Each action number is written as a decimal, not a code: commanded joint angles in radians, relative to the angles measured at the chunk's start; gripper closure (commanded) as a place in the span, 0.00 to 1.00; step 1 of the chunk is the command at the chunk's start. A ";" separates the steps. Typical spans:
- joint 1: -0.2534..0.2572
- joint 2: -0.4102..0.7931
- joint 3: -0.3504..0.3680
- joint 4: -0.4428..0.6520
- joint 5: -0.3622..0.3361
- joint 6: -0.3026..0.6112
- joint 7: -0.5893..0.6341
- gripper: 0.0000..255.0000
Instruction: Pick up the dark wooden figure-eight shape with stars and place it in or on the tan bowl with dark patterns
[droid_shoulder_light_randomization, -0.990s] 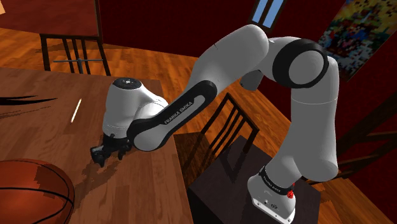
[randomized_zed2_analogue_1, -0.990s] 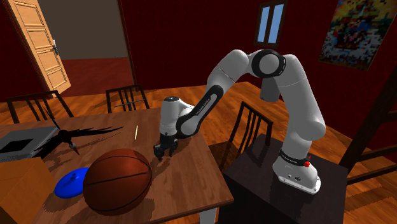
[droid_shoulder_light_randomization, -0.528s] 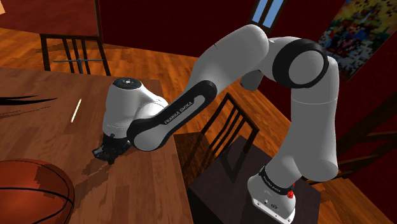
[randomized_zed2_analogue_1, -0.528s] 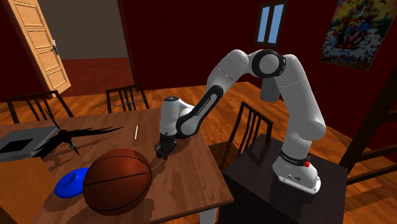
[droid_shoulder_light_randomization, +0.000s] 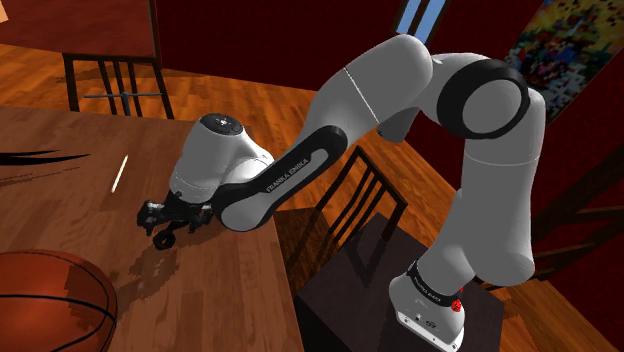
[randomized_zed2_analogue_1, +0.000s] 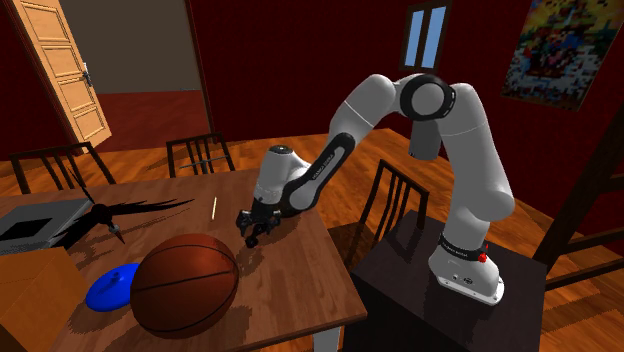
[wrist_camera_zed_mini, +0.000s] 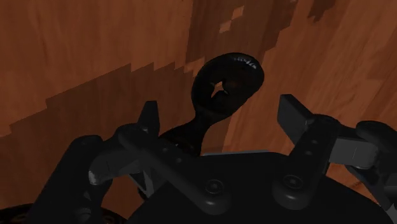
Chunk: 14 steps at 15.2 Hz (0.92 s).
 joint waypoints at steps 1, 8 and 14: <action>0.024 -0.002 -0.040 -0.008 -0.001 0.055 0.080 0.00; 0.049 0.092 -0.065 0.052 -0.018 0.089 0.093 0.00; 0.049 0.092 -0.065 0.052 -0.018 0.089 0.093 0.00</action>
